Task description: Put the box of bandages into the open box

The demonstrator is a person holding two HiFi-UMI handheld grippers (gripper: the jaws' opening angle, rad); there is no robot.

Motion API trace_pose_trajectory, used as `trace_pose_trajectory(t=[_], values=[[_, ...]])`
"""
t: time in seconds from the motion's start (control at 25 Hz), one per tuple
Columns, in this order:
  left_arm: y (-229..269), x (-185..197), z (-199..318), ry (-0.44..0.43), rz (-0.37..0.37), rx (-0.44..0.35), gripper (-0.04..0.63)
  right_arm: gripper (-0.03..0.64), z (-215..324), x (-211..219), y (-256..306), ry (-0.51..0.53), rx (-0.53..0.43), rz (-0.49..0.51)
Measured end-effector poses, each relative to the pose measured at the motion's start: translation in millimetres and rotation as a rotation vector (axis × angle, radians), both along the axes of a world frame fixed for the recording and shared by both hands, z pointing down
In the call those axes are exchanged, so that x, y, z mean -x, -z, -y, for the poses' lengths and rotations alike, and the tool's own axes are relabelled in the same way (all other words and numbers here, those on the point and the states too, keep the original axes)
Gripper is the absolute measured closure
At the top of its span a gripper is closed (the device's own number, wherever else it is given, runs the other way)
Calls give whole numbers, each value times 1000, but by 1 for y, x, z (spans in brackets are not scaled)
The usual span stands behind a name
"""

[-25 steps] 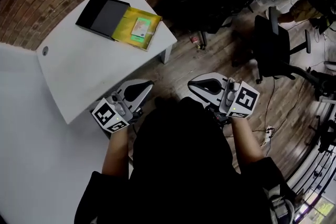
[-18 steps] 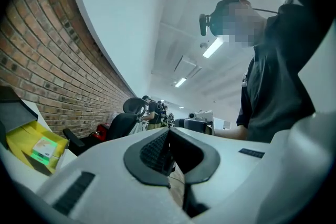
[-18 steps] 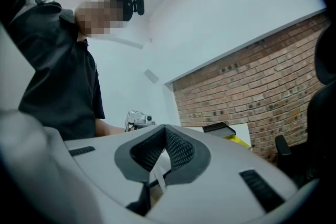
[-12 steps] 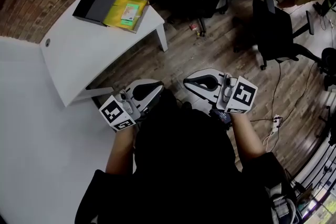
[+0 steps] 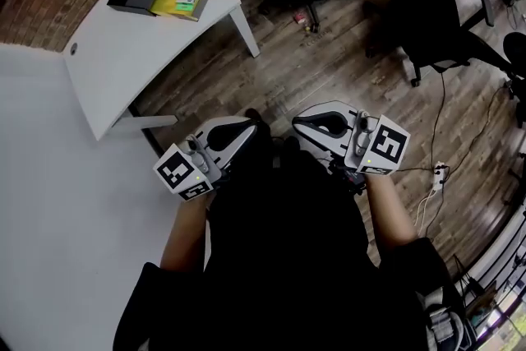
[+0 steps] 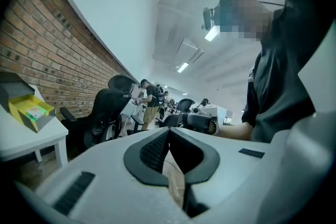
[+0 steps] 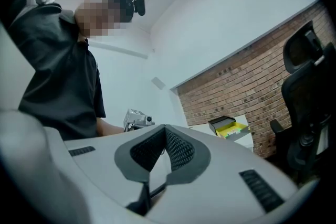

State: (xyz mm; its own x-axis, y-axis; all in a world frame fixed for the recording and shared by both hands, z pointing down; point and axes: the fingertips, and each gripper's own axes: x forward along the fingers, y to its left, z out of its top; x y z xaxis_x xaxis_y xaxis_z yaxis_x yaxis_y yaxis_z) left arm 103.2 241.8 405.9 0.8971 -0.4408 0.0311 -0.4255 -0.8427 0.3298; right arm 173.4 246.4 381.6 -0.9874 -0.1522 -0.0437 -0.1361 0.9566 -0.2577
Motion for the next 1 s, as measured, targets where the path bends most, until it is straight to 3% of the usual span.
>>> trace_pose_trajectory(t=[0.2,0.56,1.0], values=[[6,1,-7,56,18,-19,578,612,-19,-8,-4,11,-7,-3],[17,-19,-11,-36,23,-42,578,612,-31,-13,3,2,-45,-38],[11,-15,-25,-29,31,-33,578,612,-37,-14,4,8,-62,-35]])
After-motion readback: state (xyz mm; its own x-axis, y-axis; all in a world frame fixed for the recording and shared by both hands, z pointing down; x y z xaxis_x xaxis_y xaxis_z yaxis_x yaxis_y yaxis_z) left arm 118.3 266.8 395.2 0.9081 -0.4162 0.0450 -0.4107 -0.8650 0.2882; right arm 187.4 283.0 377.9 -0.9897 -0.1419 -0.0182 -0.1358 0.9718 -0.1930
